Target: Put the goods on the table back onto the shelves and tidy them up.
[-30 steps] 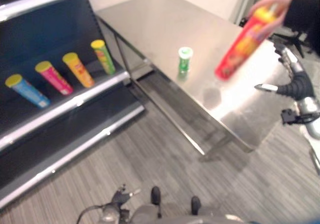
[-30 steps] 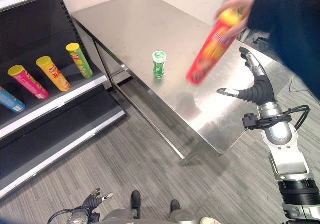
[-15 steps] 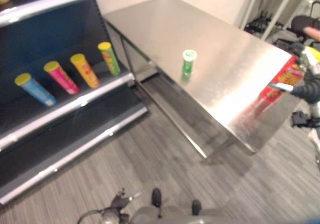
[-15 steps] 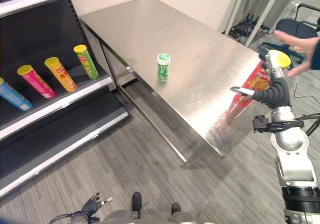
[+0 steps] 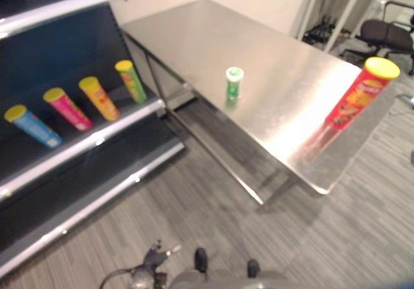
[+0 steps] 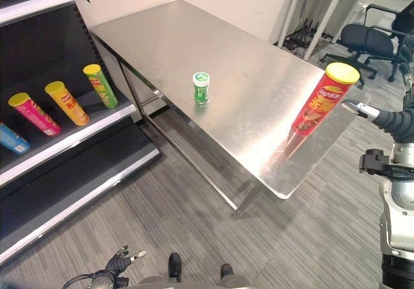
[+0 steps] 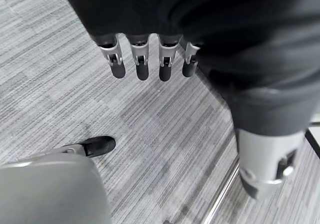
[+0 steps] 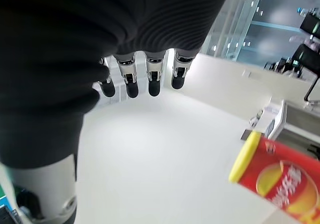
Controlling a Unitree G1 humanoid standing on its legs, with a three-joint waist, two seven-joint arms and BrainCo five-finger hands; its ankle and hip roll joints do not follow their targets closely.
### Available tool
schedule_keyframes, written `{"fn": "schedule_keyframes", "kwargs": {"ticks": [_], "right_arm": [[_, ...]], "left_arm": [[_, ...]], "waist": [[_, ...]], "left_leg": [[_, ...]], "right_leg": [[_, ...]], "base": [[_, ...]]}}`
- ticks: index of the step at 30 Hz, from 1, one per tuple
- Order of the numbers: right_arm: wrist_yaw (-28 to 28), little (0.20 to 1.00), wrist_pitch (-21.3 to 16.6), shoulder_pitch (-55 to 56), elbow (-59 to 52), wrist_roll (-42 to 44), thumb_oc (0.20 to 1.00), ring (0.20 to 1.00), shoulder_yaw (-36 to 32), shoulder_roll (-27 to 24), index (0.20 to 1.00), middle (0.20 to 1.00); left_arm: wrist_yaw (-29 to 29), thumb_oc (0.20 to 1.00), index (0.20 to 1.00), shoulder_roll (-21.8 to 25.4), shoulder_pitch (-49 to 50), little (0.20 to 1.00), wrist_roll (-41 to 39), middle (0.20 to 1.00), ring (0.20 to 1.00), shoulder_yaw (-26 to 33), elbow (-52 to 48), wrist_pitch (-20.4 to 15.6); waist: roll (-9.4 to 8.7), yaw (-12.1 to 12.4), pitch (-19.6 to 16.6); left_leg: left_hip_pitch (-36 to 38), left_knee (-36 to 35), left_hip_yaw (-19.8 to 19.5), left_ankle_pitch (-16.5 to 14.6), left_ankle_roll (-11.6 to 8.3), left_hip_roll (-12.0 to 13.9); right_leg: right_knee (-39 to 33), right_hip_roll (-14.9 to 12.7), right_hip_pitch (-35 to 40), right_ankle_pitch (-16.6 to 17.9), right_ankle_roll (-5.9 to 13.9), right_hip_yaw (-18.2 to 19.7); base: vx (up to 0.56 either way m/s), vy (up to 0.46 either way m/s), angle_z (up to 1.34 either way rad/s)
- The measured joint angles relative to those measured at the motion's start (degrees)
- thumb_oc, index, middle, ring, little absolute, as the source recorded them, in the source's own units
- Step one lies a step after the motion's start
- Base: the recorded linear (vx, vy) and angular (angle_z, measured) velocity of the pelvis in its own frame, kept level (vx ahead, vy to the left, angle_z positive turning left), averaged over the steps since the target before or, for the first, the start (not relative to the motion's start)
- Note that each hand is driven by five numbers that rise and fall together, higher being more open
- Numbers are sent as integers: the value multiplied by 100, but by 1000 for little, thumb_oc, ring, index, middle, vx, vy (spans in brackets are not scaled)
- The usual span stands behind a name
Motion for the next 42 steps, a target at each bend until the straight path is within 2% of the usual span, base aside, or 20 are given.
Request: {"fn": "schedule_keyframes", "kwargs": {"ticks": [2,5,12,15,17,22,25,33,39,42], "right_arm": [[-25,1000,-22,119,-66,3,1000,1000,-60,210,1000,1000],[-101,1000,-15,313,-24,-129,1000,1000,-53,263,1000,1000],[-491,1000,365,289,158,-1542,1000,1000,195,179,1000,1000],[-721,1000,527,92,561,-1925,1000,1000,512,-100,1000,1000],[-855,1000,737,-256,1296,-2031,1000,1000,831,-572,1000,1000],[-968,1000,794,-621,1976,-1563,1000,1000,884,-829,1000,1000],[-962,1000,827,-829,2528,-1296,1000,1000,1053,-1154,1000,1000],[-719,1000,652,-888,2731,141,1000,1000,1049,-1152,1000,1000],[-542,1000,571,-1325,3352,455,1000,1000,1115,-1196,1000,1000],[-472,1000,572,-1735,3769,441,1000,1000,1582,-1505,1000,1000]], "left_arm": [[-1,1000,1000,-3,1,1000,1,1000,1000,-2,0,0],[1,1000,1000,-5,-1,1000,4,1000,1000,2,5,5],[67,1000,1000,-5,-15,1000,58,1000,1000,-2,-4,13],[130,1000,1000,3,-18,1000,59,1000,1000,-12,-2,34],[143,1000,1000,16,-51,1000,55,1000,1000,-13,-11,39],[163,1000,1000,62,12,1000,36,1000,1000,-21,-11,41],[162,1000,1000,133,39,1000,9,1000,1000,-24,-7,43],[20,1000,1000,151,167,1000,-29,1000,1000,-31,-5,46],[-52,1000,1000,167,202,1000,-33,1000,1000,-259,-5,47],[-79,1000,1000,181,206,1000,-91,1000,1000,-287,-1,50]], "waist": [[-17,-31,-9],[-19,-72,-10],[-22,-112,-12],[-14,-73,-13],[-6,-35,-12],[61,79,3],[71,119,7],[79,171,36],[44,176,97],[43,189,123]], "left_leg": [[0,0,10,-7,1,2],[-4,-1,66,-29,2,9],[18,-1,162,-19,21,26],[22,0,154,-15,26,24],[35,-1,127,-14,27,24],[49,-2,-28,-18,11,8],[49,-2,-78,-12,9,7],[7,-2,-214,4,10,-11],[-7,-2,-291,15,-4,-16],[-3,-2,-313,-1,-37,-18]], "right_leg": [[-1,0,-37,-4,3,5],[2,-2,-69,-3,3,52],[-2,2,-93,5,12,161],[-4,1,-48,9,15,156],[-5,1,-48,3,32,132],[-8,7,64,-10,17,-19],[-9,13,83,-15,11,-74],[-11,20,115,-50,-14,-210],[-11,25,134,-57,-17,-301],[-11,28,146,-62,-14,-321]], "base": [[-3,6,-2],[25,15,-8],[-1,0,-7],[8,-41,1],[15,-55,5],[21,-68,15],[20,-46,12],[27,-44,8],[12,-19,7],[6,-11,3]]}}
